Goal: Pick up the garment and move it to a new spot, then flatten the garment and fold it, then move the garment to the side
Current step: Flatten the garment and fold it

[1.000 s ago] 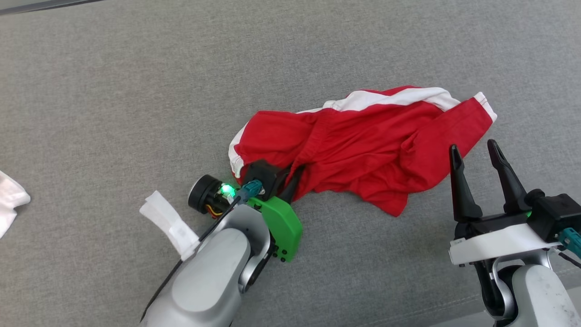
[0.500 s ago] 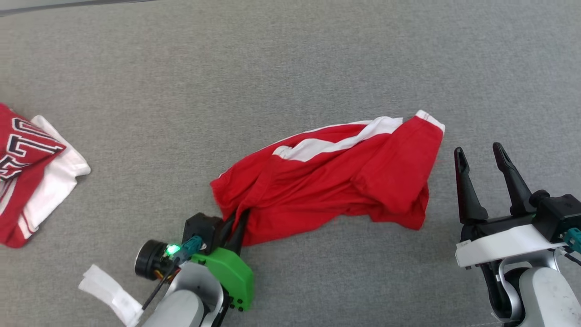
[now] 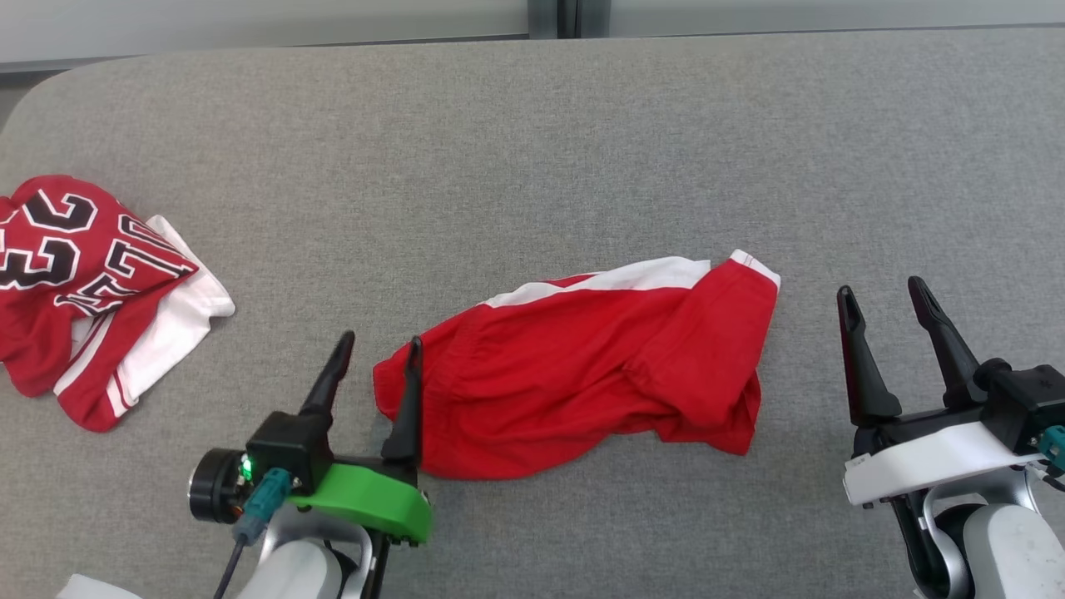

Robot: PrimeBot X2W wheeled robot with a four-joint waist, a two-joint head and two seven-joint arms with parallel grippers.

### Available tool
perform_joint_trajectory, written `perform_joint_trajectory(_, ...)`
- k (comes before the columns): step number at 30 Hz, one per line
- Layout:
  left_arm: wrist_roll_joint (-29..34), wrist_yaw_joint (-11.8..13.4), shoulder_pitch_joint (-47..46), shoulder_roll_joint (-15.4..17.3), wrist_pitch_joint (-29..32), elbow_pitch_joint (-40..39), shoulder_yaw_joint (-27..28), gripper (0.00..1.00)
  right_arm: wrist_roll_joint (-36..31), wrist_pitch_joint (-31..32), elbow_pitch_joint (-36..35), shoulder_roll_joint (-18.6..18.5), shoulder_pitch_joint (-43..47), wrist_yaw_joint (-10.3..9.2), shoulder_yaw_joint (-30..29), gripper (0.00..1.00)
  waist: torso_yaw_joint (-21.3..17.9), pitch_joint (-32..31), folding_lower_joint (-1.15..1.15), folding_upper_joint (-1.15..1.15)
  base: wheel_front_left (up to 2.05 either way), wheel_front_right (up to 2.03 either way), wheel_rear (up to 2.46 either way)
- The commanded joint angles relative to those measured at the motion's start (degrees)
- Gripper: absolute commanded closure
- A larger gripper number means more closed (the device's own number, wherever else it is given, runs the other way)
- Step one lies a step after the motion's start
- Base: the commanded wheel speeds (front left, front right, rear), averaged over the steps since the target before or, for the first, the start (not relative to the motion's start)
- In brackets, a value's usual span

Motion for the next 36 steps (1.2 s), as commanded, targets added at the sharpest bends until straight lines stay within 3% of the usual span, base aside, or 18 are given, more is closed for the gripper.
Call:
perform_joint_trajectory(1,0.73,0.58,-1.39,-0.09,-1.35,-0.51,1.03,0.00,-0.24,0.35,-0.45,0.00,0.72,-0.06,0.02,0.00,-0.18,-0.63,0.00,0.00,0.00,0.00,0.00)
perform_joint_trajectory(6,2.32,1.49,-3.20,1.29,-3.29,-0.81,3.85,0.00,-0.49,0.99,-0.89,-0.09,1.25,-0.06,0.05,0.00,-0.34,-1.33,0.00,0.00,0.00,0.00,0.00)
perform_joint_trajectory(16,2.03,0.54,-2.02,4.16,-4.12,1.03,9.29,0.00,-0.58,2.33,-1.56,0.36,2.48,-0.06,0.81,0.00,-1.13,-2.54,0.00,0.00,0.00,0.00,0.00)
perform_joint_trajectory(36,4.91,-2.02,-1.37,1.35,-4.13,0.39,11.88,0.00,-0.14,4.25,-1.59,0.07,2.84,-0.06,1.30,0.00,-0.26,-1.88,0.00,0.00,0.00,0.00,0.00)
